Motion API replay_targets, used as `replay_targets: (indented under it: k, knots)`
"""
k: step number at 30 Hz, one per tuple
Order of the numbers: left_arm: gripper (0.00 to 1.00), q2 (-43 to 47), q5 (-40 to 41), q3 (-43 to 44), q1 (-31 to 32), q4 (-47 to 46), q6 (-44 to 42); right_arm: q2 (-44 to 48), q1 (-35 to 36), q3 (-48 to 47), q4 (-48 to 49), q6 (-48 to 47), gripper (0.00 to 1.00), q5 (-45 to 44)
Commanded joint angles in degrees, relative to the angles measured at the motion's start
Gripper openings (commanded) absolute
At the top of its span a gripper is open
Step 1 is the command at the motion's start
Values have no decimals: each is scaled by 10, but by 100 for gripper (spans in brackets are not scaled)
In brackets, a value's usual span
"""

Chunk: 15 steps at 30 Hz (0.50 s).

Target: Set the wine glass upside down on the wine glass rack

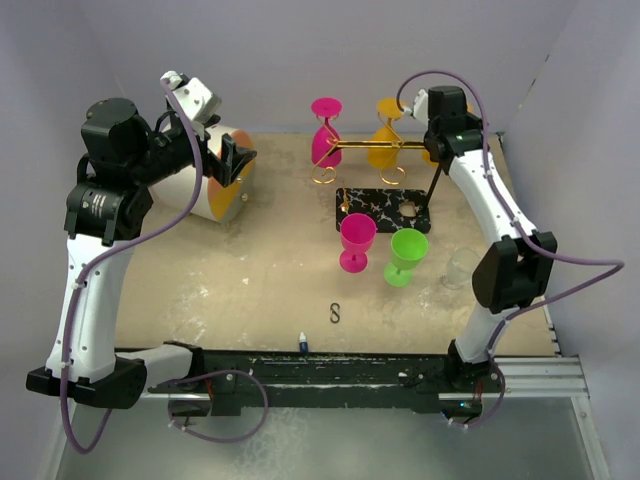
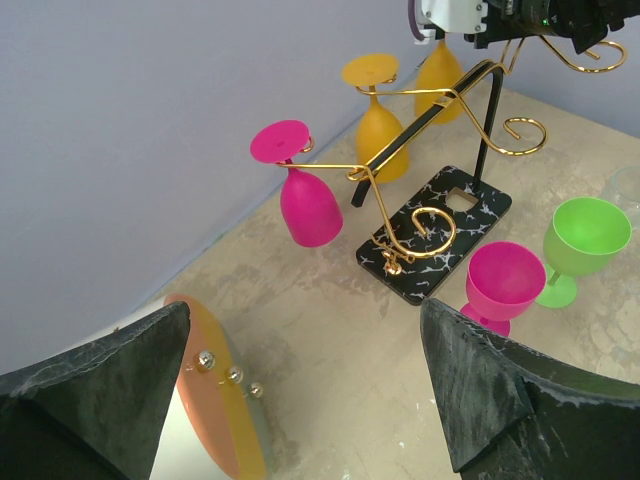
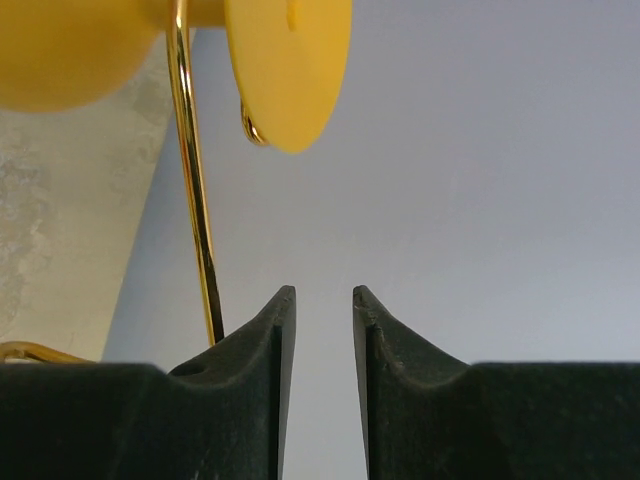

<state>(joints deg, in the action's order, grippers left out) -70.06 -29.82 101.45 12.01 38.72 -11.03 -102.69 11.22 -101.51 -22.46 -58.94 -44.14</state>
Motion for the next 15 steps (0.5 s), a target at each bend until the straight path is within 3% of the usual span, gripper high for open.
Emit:
replay_targets:
  k: [1, 9, 15]
  knots:
    - [99, 6, -7, 10, -5, -20, 6, 46, -7, 16, 8, 16, 33, -20]
    - [99, 5, -4, 6, -5, -20, 2, 111, -17, 62, -5, 44, 41, -12]
    - [99, 5, 3, -2, -5, -21, 2, 179, -34, 63, -59, 112, 49, 56]
